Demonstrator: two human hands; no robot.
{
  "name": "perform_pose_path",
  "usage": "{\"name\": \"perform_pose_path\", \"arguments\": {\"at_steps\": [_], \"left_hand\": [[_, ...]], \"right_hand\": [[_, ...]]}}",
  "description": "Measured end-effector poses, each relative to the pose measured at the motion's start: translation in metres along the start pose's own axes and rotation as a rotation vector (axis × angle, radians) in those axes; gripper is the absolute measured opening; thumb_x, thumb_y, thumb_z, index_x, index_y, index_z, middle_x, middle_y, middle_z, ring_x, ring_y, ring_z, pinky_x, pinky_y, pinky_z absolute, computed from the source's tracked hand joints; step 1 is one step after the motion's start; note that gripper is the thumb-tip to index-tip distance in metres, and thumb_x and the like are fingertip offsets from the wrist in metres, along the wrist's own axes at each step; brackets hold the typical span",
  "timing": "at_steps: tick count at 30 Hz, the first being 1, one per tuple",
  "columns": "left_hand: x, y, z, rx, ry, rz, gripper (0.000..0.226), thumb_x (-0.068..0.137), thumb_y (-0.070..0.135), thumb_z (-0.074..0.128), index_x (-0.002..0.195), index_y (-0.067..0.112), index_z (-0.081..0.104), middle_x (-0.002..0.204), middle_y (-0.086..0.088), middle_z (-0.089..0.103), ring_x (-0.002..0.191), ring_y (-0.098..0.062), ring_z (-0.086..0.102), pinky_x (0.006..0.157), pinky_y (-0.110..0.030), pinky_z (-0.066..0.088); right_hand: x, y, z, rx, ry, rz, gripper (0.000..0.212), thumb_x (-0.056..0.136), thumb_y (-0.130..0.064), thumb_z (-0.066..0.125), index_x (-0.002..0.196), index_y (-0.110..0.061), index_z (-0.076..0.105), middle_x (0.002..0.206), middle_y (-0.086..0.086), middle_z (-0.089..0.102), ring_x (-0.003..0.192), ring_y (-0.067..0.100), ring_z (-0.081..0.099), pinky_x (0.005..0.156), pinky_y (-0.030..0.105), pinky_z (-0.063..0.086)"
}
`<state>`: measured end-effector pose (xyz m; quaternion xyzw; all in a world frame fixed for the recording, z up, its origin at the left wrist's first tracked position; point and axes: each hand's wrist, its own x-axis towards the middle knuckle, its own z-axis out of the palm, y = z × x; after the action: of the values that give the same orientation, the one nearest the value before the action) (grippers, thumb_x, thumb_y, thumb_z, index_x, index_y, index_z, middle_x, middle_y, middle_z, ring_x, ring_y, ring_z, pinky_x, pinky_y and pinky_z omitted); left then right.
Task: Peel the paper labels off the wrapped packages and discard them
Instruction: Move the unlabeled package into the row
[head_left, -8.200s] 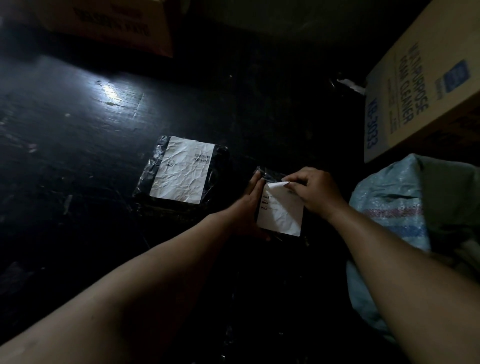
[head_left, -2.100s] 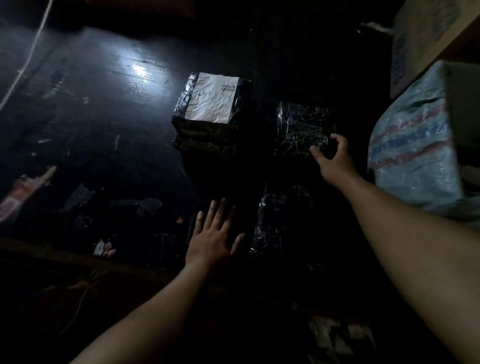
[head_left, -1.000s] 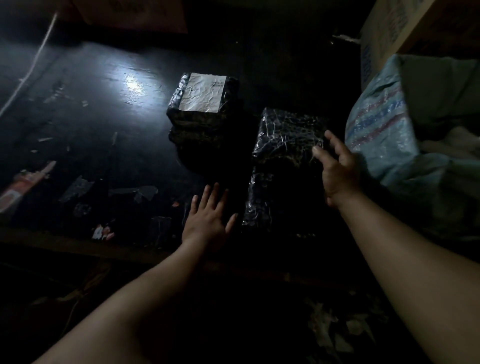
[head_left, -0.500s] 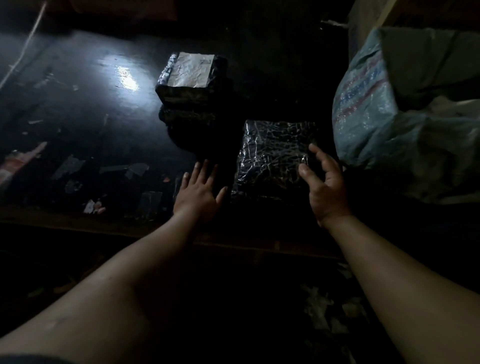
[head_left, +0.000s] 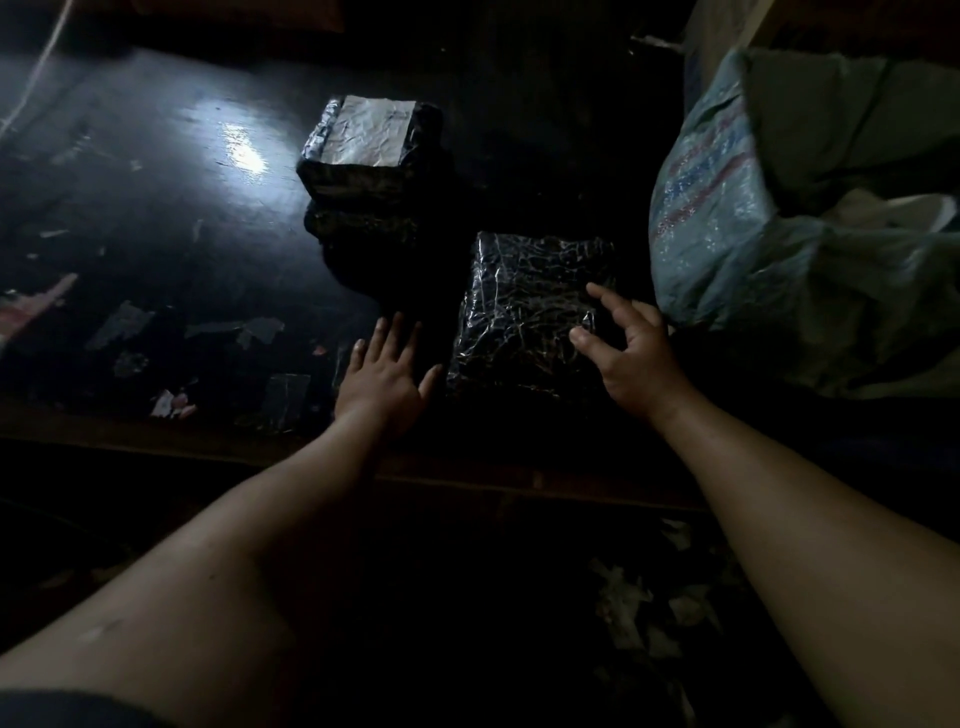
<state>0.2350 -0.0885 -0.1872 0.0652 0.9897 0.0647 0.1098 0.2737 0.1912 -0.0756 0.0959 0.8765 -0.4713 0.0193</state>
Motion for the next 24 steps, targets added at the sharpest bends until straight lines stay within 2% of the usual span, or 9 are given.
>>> {"name": "perform_pose_path", "arguments": {"at_steps": [2, 3, 5, 8, 12, 14, 15, 18, 24], "left_hand": [[0.000, 0.000, -0.001, -0.001, -0.021, -0.001, 0.073, 0.098, 0.061, 0.016, 0.156, 0.025, -0.008, 0.162, -0.002, -0.021, 0.147, -0.017, -0.022, 0.122, -0.042, -0.006], [0.000, 0.000, -0.002, -0.004, -0.037, -0.002, 0.072, 0.098, 0.061, 0.016, 0.156, 0.025, -0.009, 0.161, -0.002, -0.022, 0.147, -0.018, -0.023, 0.122, -0.042, -0.006], [-0.001, 0.002, -0.008, -0.012, -0.067, -0.004, 0.072, 0.099, 0.059, 0.018, 0.156, 0.025, -0.009, 0.161, -0.002, -0.022, 0.147, -0.018, -0.023, 0.122, -0.042, -0.005], [0.001, 0.004, -0.020, -0.049, -0.117, -0.015, 0.073, 0.100, 0.059, 0.025, 0.157, 0.025, -0.004, 0.163, -0.002, -0.017, 0.149, -0.020, -0.018, 0.121, -0.043, -0.001], [0.005, 0.000, -0.041, -0.116, -0.199, 0.002, 0.077, 0.096, 0.060, 0.041, 0.157, 0.026, 0.010, 0.166, -0.003, -0.005, 0.151, -0.024, -0.006, 0.121, -0.048, 0.012], [0.002, 0.000, -0.055, -0.055, -0.232, 0.035, 0.076, 0.095, 0.058, 0.045, 0.156, 0.024, 0.015, 0.165, -0.005, 0.006, 0.151, -0.024, 0.005, 0.121, -0.048, 0.014], [0.000, 0.001, -0.062, -0.017, -0.205, 0.056, 0.075, 0.095, 0.057, 0.046, 0.156, 0.023, 0.018, 0.164, -0.006, 0.014, 0.150, -0.024, 0.012, 0.121, -0.046, 0.014], [0.000, -0.001, -0.079, -0.017, 0.011, 0.066, 0.071, 0.093, 0.057, 0.049, 0.152, 0.023, 0.027, 0.156, -0.005, 0.034, 0.142, -0.024, 0.034, 0.117, -0.044, 0.021], [0.037, -0.026, -0.133, -0.120, 0.172, 0.010, 0.087, 0.083, 0.064, 0.059, 0.153, 0.023, 0.025, 0.161, -0.006, 0.023, 0.144, -0.027, 0.030, 0.114, -0.044, 0.029]], "right_hand": [[0.000, -0.004, -0.005, -0.060, -0.028, 0.002, 0.051, 0.092, -0.030, 0.062, 0.140, -0.033, 0.046, 0.151, 0.007, 0.026, 0.119, 0.003, 0.024, 0.091, 0.009, 0.023], [0.000, -0.006, -0.006, -0.090, -0.038, 0.002, 0.052, 0.092, -0.031, 0.062, 0.141, -0.033, 0.045, 0.150, 0.006, 0.027, 0.120, 0.004, 0.025, 0.093, 0.014, 0.022], [0.001, -0.011, -0.009, -0.137, -0.061, 0.002, 0.053, 0.091, -0.032, 0.062, 0.141, -0.031, 0.044, 0.148, 0.007, 0.030, 0.125, 0.008, 0.031, 0.094, 0.017, 0.023], [0.006, -0.017, -0.015, -0.209, -0.109, 0.009, 0.056, 0.088, -0.036, 0.065, 0.140, -0.031, 0.045, 0.145, 0.010, 0.034, 0.130, 0.023, 0.041, 0.095, 0.021, 0.028], [0.012, -0.029, -0.028, -0.321, -0.162, 0.005, 0.057, 0.088, -0.047, 0.062, 0.140, -0.029, 0.045, 0.145, 0.010, 0.033, 0.130, 0.026, 0.043, 0.096, 0.023, 0.030], [0.018, -0.038, -0.035, -0.377, -0.174, -0.030, 0.059, 0.088, -0.053, 0.057, 0.140, -0.028, 0.044, 0.146, 0.010, 0.034, 0.130, 0.026, 0.043, 0.099, 0.026, 0.032], [0.023, -0.043, -0.038, -0.408, -0.177, -0.047, 0.060, 0.088, -0.054, 0.055, 0.140, -0.028, 0.044, 0.145, 0.010, 0.036, 0.129, 0.027, 0.044, 0.101, 0.029, 0.034], [0.037, -0.067, -0.044, -0.476, -0.190, -0.085, 0.061, 0.088, -0.059, 0.052, 0.140, -0.030, 0.044, 0.144, 0.008, 0.040, 0.127, 0.027, 0.047, 0.103, 0.037, 0.041], [0.078, -0.135, -0.014, -0.520, -0.194, -0.201, 0.058, 0.089, -0.055, 0.055, 0.138, -0.026, 0.047, 0.143, 0.008, 0.044, 0.127, 0.027, 0.047, 0.098, 0.035, 0.042]]}}
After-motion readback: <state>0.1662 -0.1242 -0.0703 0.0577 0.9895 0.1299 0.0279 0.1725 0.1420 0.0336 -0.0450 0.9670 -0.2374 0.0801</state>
